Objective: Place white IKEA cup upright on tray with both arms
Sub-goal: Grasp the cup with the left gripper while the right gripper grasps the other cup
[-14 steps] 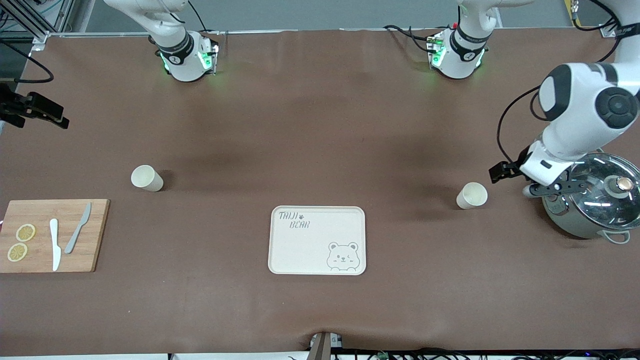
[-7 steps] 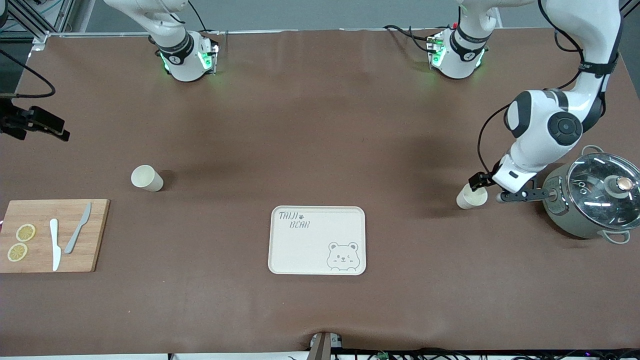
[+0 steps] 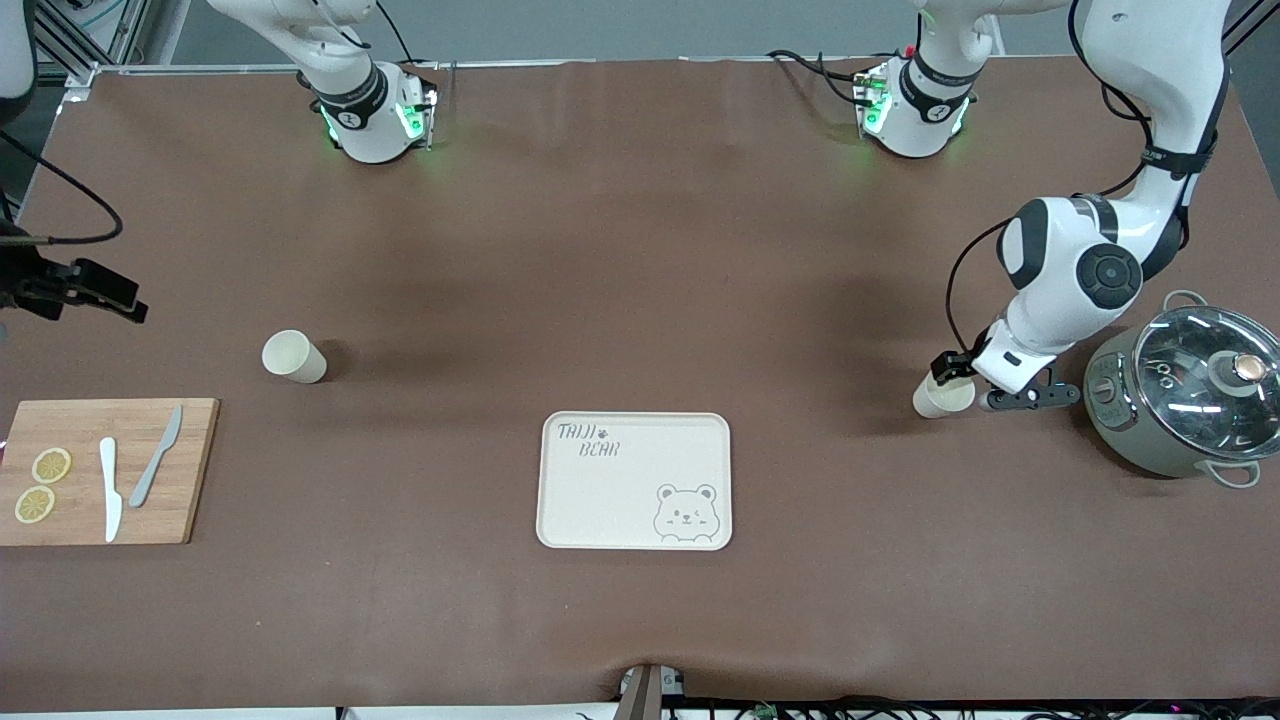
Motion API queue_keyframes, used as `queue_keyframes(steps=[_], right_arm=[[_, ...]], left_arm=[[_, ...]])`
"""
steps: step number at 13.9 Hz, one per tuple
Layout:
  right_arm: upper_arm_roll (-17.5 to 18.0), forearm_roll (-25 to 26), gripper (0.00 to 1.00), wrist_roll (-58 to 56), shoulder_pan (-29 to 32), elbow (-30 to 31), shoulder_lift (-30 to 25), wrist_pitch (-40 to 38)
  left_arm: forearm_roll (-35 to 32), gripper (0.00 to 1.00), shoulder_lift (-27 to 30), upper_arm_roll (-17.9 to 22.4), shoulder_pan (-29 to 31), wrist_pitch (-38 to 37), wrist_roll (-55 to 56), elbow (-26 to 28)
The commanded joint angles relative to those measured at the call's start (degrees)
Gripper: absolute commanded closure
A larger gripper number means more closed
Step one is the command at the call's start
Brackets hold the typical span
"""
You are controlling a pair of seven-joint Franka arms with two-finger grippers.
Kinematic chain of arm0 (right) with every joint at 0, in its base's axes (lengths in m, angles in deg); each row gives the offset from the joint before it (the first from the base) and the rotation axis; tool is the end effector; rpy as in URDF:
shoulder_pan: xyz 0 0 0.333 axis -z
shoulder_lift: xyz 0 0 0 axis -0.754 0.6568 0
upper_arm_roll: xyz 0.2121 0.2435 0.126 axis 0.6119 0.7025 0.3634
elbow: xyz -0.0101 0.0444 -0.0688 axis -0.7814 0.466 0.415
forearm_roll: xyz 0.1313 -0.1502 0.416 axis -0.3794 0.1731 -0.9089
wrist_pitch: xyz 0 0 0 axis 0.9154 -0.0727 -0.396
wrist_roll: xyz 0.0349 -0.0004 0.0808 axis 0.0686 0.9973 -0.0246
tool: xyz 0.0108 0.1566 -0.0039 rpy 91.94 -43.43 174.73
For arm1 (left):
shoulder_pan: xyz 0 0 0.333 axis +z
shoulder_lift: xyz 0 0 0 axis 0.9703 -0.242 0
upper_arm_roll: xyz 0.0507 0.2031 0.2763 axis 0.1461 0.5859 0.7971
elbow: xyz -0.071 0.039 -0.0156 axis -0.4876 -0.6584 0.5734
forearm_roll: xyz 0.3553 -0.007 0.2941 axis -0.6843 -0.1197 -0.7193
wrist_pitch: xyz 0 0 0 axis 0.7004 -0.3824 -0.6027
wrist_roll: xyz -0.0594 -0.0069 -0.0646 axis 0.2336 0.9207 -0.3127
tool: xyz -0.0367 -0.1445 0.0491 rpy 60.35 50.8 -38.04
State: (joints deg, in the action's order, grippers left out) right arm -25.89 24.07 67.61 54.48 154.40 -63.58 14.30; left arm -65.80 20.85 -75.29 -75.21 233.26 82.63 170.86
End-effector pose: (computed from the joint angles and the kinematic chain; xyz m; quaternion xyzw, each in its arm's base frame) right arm 0.6553 -0.0573 0.5496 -0.9997 0.0235 0.0096 0.0005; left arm 0.5925 -0.0300 0.1615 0.9994 0.0345 0.0061 0.0014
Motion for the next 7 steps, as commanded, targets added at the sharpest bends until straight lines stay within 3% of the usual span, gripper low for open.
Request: queue_keyframes(steps=[1, 3, 6, 7], right_arm=[[0.58, 0.19, 0.00, 0.52, 0.00, -1.62, 3.31, 0.35], [0.58, -0.68, 0.00, 0.78, 0.52, -1.61, 4.91, 0.35], [0.49, -0.60, 0.00, 0.70, 1.05, -1.35, 7.89, -0.61], [0.49, -0.34, 0.00, 0.61, 1.23, -1.26, 8.51, -0.53]], left_arm=[[-1.03, 0.32, -1.89, -0.38, 0.62, 1.72, 0.17, -0.74], [-1.03, 0.41, -2.51, -0.38, 0.62, 2.52, 0.17, -0.74], [-1.03, 0.79, -3.82, -0.46, 0.53, 2.52, 0.08, -1.88], [-1.03, 1.00, -4.26, -0.46, 0.45, 2.52, -0.27, -2.32]])
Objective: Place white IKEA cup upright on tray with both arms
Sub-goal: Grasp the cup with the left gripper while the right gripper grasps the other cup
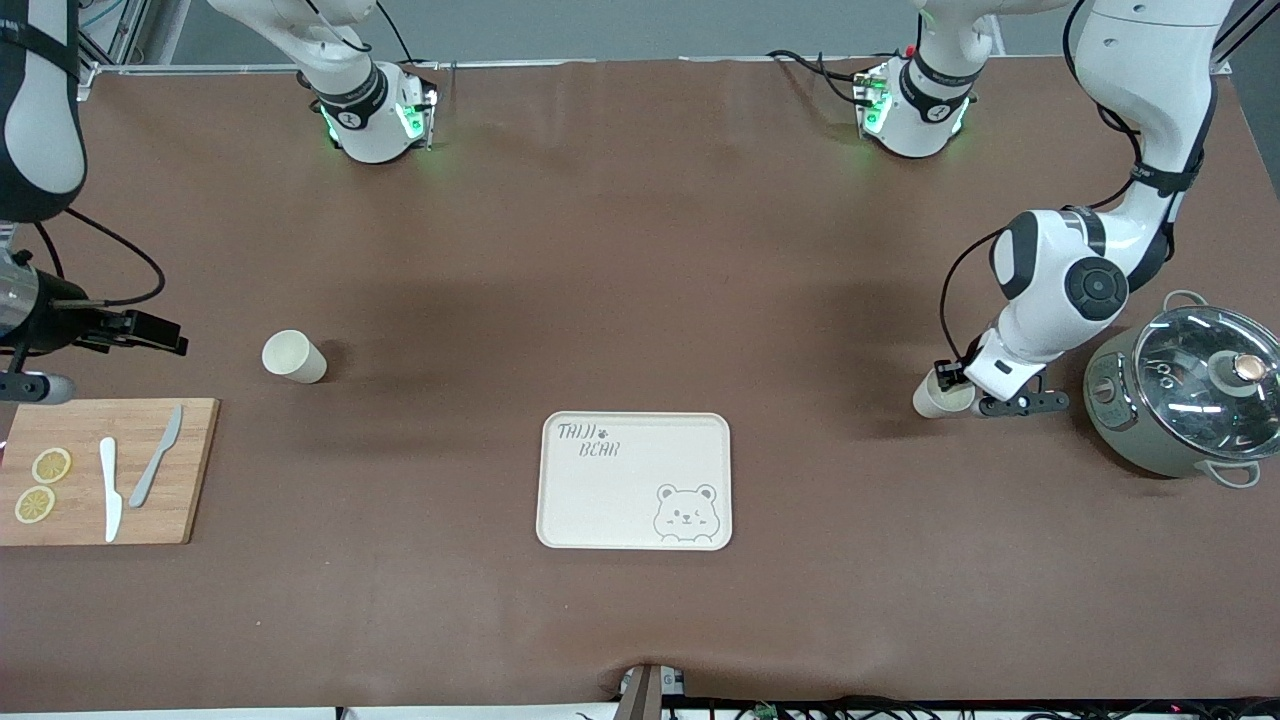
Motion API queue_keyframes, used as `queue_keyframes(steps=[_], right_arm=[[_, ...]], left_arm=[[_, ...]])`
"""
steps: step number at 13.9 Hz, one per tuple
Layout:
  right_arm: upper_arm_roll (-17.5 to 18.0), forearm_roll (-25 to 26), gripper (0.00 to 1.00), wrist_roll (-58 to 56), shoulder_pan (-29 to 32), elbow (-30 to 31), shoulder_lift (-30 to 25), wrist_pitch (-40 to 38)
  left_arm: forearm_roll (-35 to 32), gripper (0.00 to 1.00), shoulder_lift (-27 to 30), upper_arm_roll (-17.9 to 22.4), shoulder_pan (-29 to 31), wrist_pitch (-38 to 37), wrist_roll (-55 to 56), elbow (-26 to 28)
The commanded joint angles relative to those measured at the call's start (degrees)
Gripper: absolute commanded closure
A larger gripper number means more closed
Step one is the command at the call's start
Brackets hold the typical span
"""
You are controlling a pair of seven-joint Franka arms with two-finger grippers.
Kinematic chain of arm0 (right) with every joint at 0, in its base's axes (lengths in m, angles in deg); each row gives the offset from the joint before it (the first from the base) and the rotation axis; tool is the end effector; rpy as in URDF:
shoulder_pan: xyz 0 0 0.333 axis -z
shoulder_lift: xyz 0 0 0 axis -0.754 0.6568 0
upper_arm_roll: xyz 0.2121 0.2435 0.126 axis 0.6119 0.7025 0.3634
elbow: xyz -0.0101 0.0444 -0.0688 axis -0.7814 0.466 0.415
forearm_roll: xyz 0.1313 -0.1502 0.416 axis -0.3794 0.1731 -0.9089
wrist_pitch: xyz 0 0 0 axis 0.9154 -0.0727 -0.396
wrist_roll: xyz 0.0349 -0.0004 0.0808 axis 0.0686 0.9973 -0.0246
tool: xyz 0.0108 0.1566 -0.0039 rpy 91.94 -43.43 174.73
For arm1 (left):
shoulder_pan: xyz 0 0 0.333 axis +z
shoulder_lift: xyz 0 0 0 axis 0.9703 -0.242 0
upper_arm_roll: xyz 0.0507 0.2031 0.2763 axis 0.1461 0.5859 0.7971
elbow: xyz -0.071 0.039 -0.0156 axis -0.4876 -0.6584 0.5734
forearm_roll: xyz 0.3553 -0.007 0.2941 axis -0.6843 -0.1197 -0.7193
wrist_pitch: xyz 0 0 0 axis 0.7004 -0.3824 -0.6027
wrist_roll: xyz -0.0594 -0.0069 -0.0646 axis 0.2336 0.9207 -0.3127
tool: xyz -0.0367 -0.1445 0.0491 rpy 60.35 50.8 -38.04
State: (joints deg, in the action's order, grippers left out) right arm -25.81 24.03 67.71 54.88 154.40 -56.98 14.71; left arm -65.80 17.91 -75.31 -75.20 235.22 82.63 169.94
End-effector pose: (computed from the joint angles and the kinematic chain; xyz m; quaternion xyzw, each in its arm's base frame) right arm 0.6766 -0.0631 0.4730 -0.9976 0.0271 0.0633 0.0051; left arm 0.5963 -0.0308 0.1407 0.9994 0.0346 0.0054 0.0033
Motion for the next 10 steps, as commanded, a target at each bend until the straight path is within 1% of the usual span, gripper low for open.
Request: queue_keyframes(steps=[1, 3, 4, 5, 6, 8, 10], right_arm=[[0.42, -0.12, 0.00, 0.59, 1.18, -1.35, 2.78, -0.94], [0.33, -0.20, 0.00, 1.64, 1.97, -1.35, 3.66, -0.59], [0.42, -0.55, 0.00, 3.22, 2.49, -1.61, 5.49, -0.33], [0.42, -0.55, 0.00, 3.23, 2.58, -1.79, 6.20, -0.33], [0.42, -0.21, 0.00, 2.97, 2.59, -1.79, 6.21, -0.24], [0.42, -0.64, 0.00, 3.58, 3.54, -1.79, 7.61, -0.42], [0.42, -0.82, 0.00, 2.97, 4.95, -1.18, 11.29, 2.55]], left_arm=[[-1.03, 1.00, -1.59, -0.54, 0.26, 0.55, -0.18, -1.67], [-1.03, 1.00, -1.42, -0.80, -0.09, 0.29, -0.27, -2.63], [-1.12, 1.00, -0.98, -1.41, -0.18, 0.03, -0.10, -3.42], [-1.03, 1.00, -0.72, -3.42, -0.18, -0.58, 0.17, -4.21], [-1.03, 1.00, -0.63, -4.74, -0.09, -2.07, 0.26, -5.78], [-0.94, 1.00, -0.89, -6.15, -0.62, -6.46, 0.43, -10.17], [-0.94, 1.00, -1.33, -7.91, -1.58, -9.98, 3.93, -14.57]])
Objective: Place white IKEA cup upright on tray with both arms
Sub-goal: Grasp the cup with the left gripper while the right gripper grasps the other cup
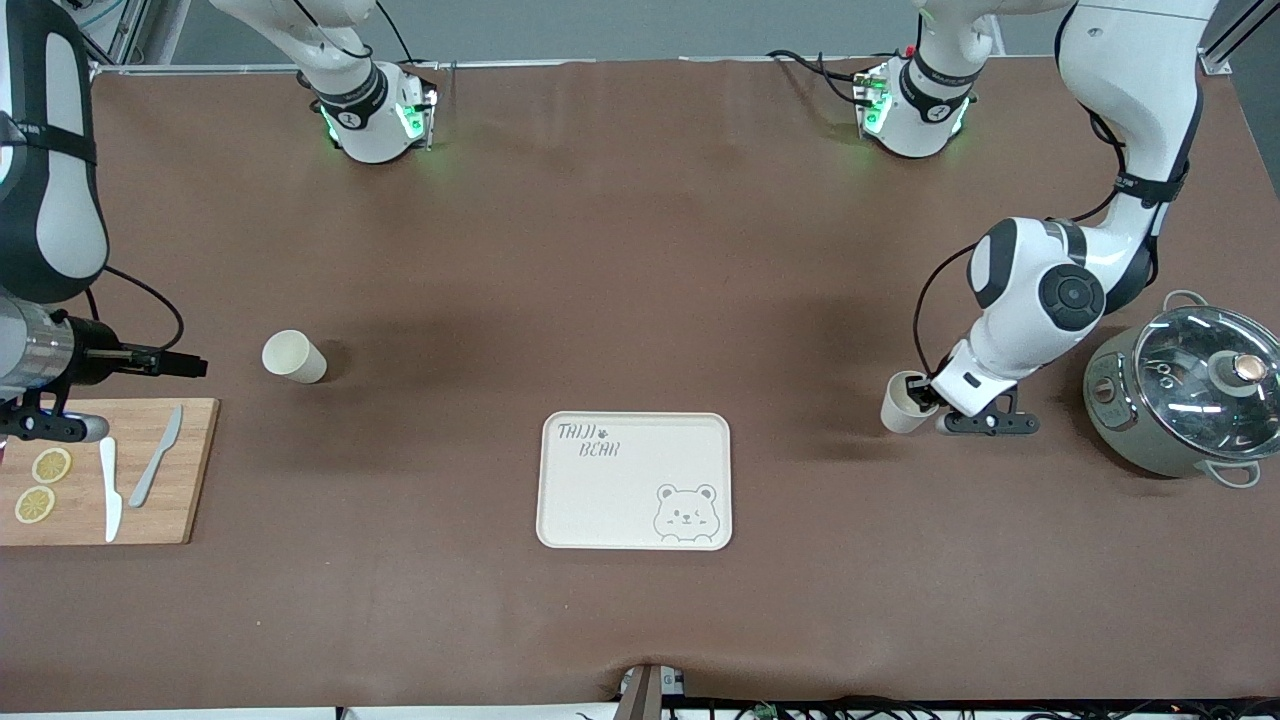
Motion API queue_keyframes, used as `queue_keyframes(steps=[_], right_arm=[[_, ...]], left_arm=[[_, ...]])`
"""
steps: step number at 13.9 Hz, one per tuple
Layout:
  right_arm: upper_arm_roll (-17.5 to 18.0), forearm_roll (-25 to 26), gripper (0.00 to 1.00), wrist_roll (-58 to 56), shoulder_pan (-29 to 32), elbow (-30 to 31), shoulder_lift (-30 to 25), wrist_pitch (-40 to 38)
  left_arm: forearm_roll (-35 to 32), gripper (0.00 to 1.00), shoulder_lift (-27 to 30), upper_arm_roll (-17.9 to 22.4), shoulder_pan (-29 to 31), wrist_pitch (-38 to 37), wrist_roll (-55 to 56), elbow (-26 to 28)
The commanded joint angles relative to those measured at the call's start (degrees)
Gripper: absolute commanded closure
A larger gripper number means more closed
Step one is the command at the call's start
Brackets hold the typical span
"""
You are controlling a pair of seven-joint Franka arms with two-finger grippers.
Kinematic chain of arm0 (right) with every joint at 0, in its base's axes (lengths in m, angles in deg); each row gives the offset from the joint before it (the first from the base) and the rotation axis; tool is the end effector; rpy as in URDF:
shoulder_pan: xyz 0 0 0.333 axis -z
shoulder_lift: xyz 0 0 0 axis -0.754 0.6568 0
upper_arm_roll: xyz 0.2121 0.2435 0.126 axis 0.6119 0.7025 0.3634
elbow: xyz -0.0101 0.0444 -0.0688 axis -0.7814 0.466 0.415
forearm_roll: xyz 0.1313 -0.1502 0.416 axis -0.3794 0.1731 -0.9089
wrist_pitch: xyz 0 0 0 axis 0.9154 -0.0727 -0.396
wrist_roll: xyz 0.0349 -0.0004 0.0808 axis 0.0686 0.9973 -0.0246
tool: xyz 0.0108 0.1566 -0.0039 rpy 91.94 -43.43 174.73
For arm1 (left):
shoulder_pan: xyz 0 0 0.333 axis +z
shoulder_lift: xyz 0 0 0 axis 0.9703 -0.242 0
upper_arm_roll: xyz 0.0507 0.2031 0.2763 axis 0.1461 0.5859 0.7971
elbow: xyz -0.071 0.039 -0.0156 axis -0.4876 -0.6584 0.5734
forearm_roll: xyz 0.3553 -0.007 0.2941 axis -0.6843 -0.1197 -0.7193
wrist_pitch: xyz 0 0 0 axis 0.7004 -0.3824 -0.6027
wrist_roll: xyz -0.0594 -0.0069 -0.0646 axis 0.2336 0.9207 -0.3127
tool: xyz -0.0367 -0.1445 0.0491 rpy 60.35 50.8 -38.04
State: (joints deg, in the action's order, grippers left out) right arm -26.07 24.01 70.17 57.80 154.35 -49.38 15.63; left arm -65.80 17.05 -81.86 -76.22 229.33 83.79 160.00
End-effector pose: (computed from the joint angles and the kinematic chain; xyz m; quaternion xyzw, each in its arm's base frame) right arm 0.6875 -0.1027 0.3831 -0.9897 0.0758 0.1208 0.0097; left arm 0.6491 -0.1191 0.2001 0.9990 -0.0156 0.0320 0.0268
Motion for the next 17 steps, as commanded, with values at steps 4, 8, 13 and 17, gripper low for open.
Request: queue_keyframes(steps=[4, 8, 13, 17], right_arm=[[0.76, -1.49, 0.00, 0.51, 5.46, 7.03, 3.72, 12.84], [0.76, -1.76, 0.00, 0.51, 5.82, 17.23, 1.44, 23.10], [0.85, -2.64, 0.00, 0.51, 5.73, 25.24, -1.20, 23.19], [1.02, -2.73, 0.11, 0.33, 5.65, 27.70, -2.08, 21.08]], left_arm=[[-0.85, 1.00, -4.32, -1.54, -6.00, -12.17, 12.43, -15.34], [-0.85, 1.00, -8.89, -1.54, -10.23, -15.27, 20.09, -23.18], [-0.85, 1.00, -15.30, -1.45, -14.71, -15.27, 27.39, -31.70], [-0.94, 1.00, -20.41, -1.19, -18.31, -15.27, 31.88, -37.60]])
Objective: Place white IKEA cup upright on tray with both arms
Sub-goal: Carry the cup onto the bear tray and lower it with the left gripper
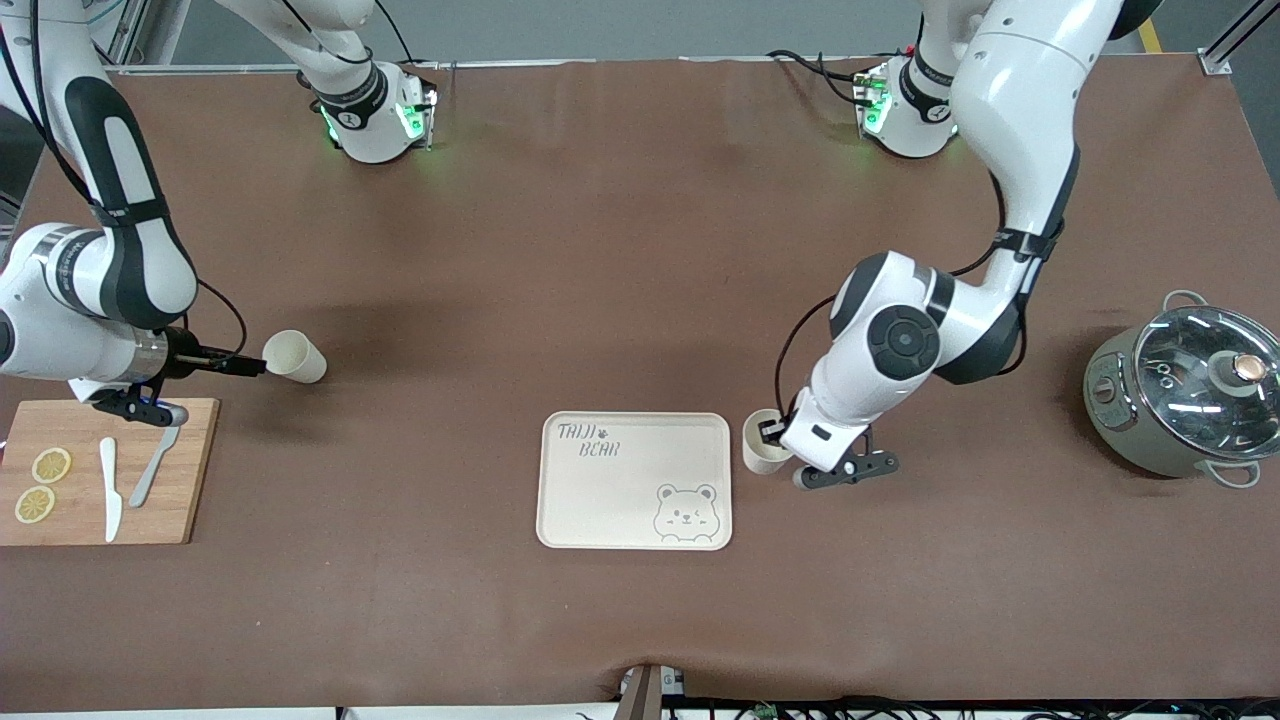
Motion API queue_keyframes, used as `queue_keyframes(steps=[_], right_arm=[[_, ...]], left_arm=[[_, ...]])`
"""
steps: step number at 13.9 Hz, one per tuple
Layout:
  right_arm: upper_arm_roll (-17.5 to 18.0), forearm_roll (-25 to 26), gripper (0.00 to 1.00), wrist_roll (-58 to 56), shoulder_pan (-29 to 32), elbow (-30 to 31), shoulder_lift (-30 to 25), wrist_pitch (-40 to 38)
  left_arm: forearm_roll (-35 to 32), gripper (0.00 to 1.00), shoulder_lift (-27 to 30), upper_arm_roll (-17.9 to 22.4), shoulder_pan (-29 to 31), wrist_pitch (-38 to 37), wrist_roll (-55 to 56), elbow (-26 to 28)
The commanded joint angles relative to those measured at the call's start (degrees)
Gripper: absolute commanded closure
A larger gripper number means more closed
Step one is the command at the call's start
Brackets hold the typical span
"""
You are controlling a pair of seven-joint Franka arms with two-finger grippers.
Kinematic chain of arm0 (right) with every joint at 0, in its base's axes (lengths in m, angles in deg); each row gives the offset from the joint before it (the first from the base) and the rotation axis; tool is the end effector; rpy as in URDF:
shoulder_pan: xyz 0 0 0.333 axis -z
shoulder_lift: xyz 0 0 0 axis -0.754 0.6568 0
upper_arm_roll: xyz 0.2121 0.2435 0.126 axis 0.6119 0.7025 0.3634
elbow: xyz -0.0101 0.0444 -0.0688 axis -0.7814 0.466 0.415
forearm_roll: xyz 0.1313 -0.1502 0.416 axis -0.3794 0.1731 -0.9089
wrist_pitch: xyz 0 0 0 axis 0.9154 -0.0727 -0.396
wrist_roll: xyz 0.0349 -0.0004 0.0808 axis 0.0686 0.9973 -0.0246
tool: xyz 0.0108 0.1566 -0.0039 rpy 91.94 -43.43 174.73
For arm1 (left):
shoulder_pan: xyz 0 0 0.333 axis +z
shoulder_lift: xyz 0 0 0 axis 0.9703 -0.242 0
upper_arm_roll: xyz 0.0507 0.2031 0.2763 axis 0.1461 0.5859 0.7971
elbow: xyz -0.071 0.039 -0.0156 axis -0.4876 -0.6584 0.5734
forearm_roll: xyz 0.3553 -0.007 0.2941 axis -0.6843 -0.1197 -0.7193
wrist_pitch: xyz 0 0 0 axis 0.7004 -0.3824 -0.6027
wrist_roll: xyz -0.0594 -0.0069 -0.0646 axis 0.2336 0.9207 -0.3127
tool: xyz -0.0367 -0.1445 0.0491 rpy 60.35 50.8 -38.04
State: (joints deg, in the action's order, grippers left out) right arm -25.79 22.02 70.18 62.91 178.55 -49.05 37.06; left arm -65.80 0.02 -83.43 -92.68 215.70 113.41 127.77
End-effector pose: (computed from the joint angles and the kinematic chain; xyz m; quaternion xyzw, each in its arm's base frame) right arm 0.5990 -0.1379 0.1977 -0.9807 0.1272 0.1452 0.0327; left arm 0.7182 -0.3617 0.2427 0.9919 0.1048 0.0174 0.0701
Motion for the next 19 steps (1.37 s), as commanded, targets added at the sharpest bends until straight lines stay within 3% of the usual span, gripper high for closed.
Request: queue_keyframes(steps=[1, 2, 4, 6, 8, 9, 10, 13, 15, 17, 18, 19], right_arm=[[0.75, -0.74, 0.22, -0.11, 0.53, 4.29, -2.59, -0.35], [0.75, -0.74, 0.30, -0.72, 0.62, 4.73, -2.51, -0.35], [0.75, -0.83, 0.37, -0.91, 0.53, 5.61, -2.51, -0.26], [0.84, -2.05, 0.57, -0.99, 0.44, 5.88, -2.33, -0.18], [0.75, -4.34, 0.61, -1.08, 0.53, 5.97, -2.24, -0.26], [0.84, -4.87, 0.75, -1.17, 0.53, 5.97, -2.24, -0.26], [0.75, -5.31, 0.82, -1.69, 0.53, 5.97, -2.24, -0.26], [0.75, -6.54, 0.88, -3.01, 0.62, 6.41, -2.07, -0.09], [0.75, -6.63, 1.00, -3.01, 0.71, 6.32, -2.07, 0.00], [0.75, -6.54, 1.00, -3.01, 0.71, 5.88, -2.24, -0.09], [0.84, -6.63, 1.00, -2.93, 0.62, 5.36, -2.33, -0.18], [0.84, -6.89, 1.00, -2.93, 0.53, 4.05, -2.42, -0.44]], left_arm=[[-0.94, 1.00, -4.34, 0.55, -2.55, -1.55, 2.35, -6.42], [-0.94, 1.00, -5.40, 0.64, -3.26, -1.55, 2.52, -7.74], [-0.94, 1.00, -7.77, 0.90, -4.84, -1.20, 5.23, -10.37], [-0.94, 1.00, -10.14, 1.34, -5.72, -0.76, 5.86, -13.01], [-1.03, 1.00, -11.99, 1.52, -6.86, 0.38, 5.95, -14.69], [-1.03, 1.00, -12.52, 2.30, -7.13, 1.86, 5.95, -14.69], [-1.03, 1.00, -13.48, 2.66, -7.39, 3.53, 5.95, -14.69], [-1.12, 1.00, -14.81, 3.01, -7.66, 6.19, 5.78, -14.34], [-1.12, 1.00, -16.30, 3.01, -7.66, 6.71, 5.95, -14.69], [-1.12, 1.00, -16.57, 3.01, -7.66, 7.77, 5.95, -14.52], [-1.47, 0.96, -16.40, 3.10, -7.57, 7.59, 5.60, -14.43], [-1.56, 0.52, -16.22, 3.36, -7.57, 7.51, 5.77, -14.34]])
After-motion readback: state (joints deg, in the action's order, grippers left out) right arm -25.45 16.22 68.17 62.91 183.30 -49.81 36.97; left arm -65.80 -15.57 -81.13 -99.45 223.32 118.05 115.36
